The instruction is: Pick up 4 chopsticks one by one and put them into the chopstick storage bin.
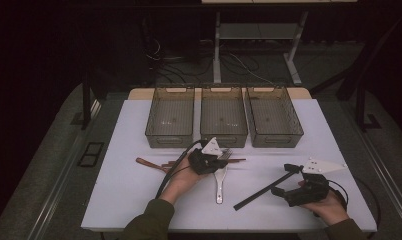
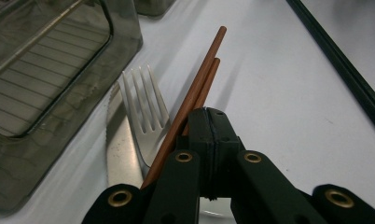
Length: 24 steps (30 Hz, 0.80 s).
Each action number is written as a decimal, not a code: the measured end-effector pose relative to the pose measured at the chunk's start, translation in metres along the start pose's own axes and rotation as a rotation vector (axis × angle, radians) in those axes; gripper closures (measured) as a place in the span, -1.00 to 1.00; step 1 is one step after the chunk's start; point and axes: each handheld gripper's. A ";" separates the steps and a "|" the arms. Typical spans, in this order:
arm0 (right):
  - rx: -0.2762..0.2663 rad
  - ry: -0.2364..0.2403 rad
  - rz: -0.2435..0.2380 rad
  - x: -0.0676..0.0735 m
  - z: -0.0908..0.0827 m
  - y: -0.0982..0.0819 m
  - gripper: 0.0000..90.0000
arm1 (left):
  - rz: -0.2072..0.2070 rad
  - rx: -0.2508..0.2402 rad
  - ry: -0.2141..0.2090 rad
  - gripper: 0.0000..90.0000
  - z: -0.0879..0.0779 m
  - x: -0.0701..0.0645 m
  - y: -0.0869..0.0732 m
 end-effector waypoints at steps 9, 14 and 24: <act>0.000 0.000 0.000 0.000 0.000 0.000 -0.98 | -0.006 -0.005 0.022 0.97 -0.002 0.008 0.000; 0.003 0.000 -0.001 0.000 0.000 0.000 -0.98 | -0.018 -0.018 0.023 0.97 -0.001 0.009 0.000; 0.005 -0.001 -0.002 0.000 0.000 0.000 -0.98 | -0.033 -0.048 0.037 0.97 -0.010 0.014 0.001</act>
Point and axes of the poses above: each handheld gripper's, and its own axes: z roughly forward along the jaws, y roughly out of its top, x roughly to its left, and after that the axes turned 3 degrees about z, right-handed
